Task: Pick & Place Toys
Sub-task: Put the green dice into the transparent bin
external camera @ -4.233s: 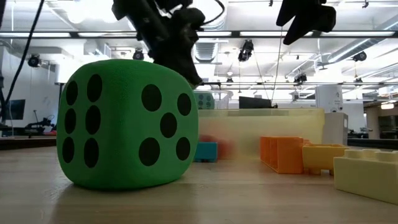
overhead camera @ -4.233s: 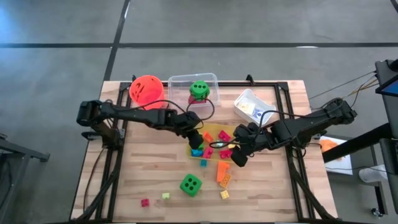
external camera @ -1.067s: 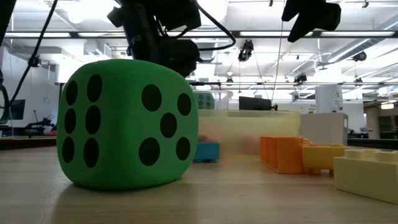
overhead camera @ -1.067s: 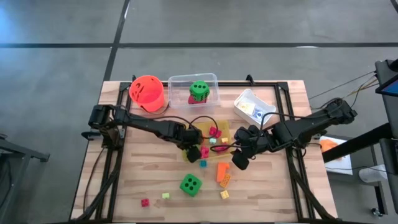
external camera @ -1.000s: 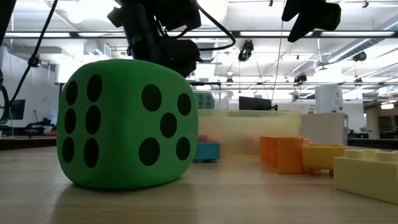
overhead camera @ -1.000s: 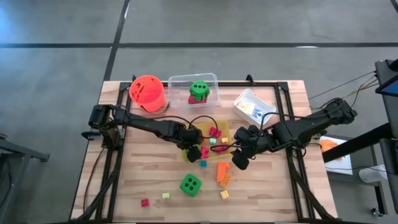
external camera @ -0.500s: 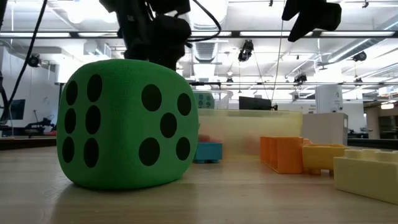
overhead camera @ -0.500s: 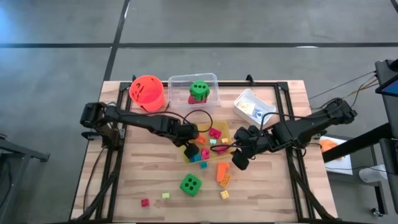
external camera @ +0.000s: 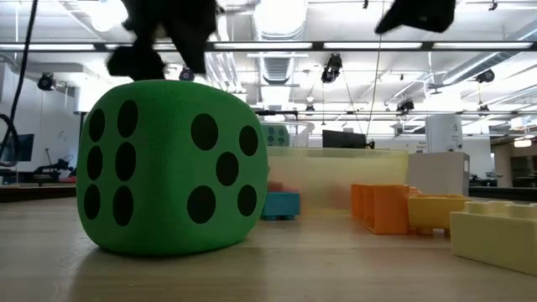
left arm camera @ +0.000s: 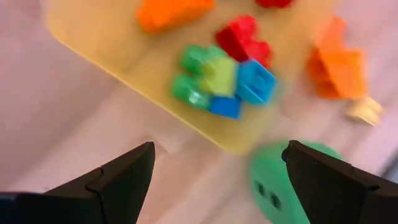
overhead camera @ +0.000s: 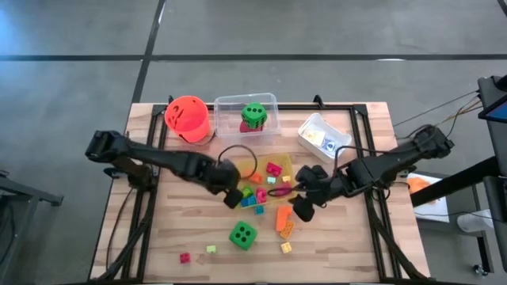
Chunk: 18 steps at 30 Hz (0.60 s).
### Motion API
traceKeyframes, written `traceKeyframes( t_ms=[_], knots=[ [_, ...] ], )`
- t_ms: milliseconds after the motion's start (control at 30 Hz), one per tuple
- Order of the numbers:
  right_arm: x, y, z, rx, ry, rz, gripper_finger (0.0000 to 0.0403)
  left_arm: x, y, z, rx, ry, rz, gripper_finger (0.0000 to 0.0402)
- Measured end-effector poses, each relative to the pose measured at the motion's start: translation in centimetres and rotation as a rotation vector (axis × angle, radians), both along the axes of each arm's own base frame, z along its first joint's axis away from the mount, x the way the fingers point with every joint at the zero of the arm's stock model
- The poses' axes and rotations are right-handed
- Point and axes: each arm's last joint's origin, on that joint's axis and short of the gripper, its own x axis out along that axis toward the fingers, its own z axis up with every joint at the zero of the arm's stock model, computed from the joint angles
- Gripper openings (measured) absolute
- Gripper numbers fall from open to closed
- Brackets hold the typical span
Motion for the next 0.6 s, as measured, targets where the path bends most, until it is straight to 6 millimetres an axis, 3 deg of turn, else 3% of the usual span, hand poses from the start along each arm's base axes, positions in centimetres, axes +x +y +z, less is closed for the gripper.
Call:
traceKeyframes(
  t_ms=[200,367,600],
  knots=[
    [0.1,1.4,0.1,0.001,-0.041,0.063,0.0239,-1.7,-5.3,0.9,-0.118,-0.043,0.059,0.0352],
    [-0.1,2.3,-0.2,0.053,-0.034,0.033,0.0239,-2.9,-8.6,1.0,-0.207,-0.057,0.169,0.0352],
    [1.1,4.7,-2.9,0.085,0.029,-0.007,0.0239,-2.7,-10.0,1.4,-0.244,-0.136,0.118,0.0352]
  ],
)
